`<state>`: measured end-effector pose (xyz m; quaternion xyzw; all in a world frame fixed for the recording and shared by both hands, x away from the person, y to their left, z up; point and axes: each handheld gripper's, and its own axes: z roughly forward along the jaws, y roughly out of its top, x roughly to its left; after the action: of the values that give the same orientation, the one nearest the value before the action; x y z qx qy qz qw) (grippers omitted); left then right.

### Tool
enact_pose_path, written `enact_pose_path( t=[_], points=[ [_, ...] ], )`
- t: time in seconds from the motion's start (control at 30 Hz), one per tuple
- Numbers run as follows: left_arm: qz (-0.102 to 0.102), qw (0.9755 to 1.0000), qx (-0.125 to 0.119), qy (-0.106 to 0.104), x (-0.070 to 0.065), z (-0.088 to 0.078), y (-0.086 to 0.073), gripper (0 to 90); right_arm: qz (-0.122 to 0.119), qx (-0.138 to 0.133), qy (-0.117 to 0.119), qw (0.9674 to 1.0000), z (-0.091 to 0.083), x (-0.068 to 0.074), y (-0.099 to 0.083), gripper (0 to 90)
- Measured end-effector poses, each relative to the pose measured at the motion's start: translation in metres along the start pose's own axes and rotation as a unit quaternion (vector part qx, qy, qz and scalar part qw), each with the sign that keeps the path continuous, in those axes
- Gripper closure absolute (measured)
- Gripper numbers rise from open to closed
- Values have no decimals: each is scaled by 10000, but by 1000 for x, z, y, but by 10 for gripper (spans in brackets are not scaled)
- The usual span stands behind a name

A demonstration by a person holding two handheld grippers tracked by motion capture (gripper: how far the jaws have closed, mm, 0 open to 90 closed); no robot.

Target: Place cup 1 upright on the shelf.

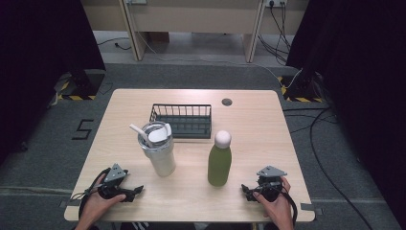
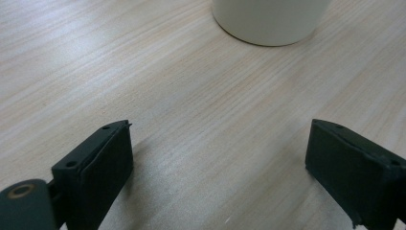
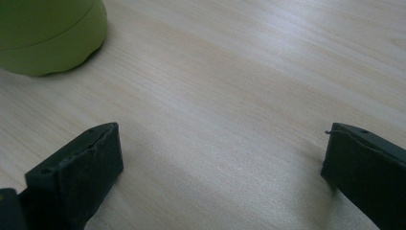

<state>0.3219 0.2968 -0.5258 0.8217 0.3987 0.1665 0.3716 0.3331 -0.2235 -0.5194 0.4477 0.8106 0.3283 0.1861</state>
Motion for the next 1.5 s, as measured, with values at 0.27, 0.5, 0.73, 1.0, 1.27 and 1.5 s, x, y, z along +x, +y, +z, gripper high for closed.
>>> enact_pose_path(
  t=[0.27, 0.5, 0.73, 1.0, 1.27, 1.5],
  points=[
    [-11, 10000, -48, -2, 0, -1, 0, 119, -3, 1, 2, 10000, 0, 0, 0, 3],
    [104, 9996, -225, -110, -1, -3, 0, 152, -11, 2, 8, 10000, 0, 0, 0, 3],
    [83, 9984, -542, -157, -4, -4, 4, 152, -6, -3, 12, 10000, 0, 0, 0, 3],
    [-42, 9949, -994, -159, -7, -4, 12, 153, 20, 0, 20, 10000, 0, 0, 0, 3],
    [4, 9919, -1259, -147, -7, 1, 26, 153, -2, -6, 19, 10000, 1, 0, 1, 3],
    [71, 9914, -1285, -244, -11, 11, 35, 153, -4, -7, 18, 10000, 1, -1, 1, 3]
  ],
)
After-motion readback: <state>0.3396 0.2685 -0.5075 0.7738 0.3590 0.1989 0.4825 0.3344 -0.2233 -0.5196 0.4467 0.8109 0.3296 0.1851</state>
